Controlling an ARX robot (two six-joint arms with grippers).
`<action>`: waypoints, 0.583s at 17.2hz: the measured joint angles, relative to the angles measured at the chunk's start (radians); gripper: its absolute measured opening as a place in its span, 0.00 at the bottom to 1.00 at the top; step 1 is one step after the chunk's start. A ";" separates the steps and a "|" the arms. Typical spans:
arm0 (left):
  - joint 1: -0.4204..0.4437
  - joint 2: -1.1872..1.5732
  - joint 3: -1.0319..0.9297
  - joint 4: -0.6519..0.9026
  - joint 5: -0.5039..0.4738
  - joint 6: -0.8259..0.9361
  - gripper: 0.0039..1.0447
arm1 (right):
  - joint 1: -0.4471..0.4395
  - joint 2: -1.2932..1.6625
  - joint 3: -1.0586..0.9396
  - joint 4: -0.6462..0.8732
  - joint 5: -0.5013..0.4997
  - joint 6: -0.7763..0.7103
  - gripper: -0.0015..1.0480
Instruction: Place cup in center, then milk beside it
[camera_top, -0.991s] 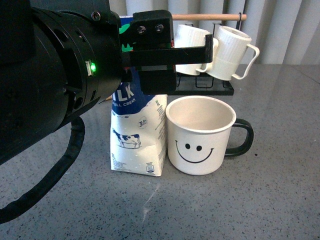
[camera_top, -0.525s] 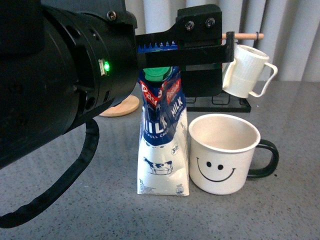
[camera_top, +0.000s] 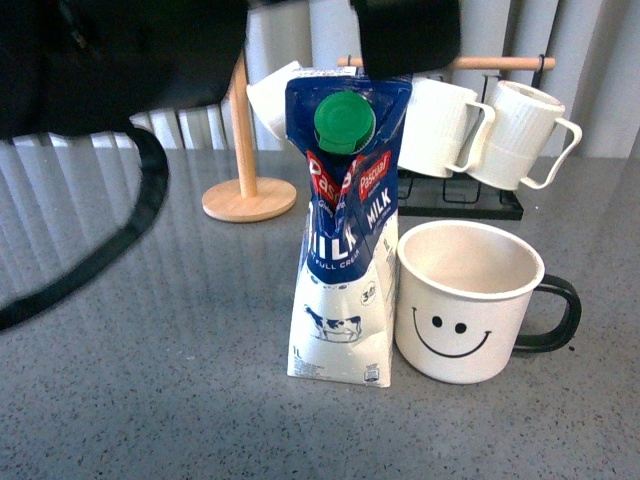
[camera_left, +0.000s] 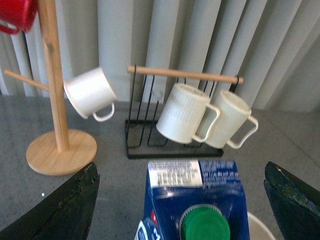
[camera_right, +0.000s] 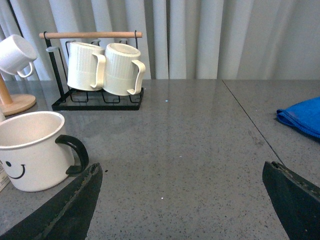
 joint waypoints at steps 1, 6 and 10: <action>0.065 -0.111 0.017 -0.032 0.070 -0.005 0.94 | 0.000 0.000 0.000 0.000 0.000 0.000 0.94; 0.267 -0.336 -0.029 -0.171 0.122 0.083 0.93 | 0.000 0.000 0.000 0.000 0.000 0.000 0.94; 0.429 -0.595 -0.233 -0.323 0.151 0.169 0.55 | 0.000 0.000 0.000 0.000 0.000 0.000 0.94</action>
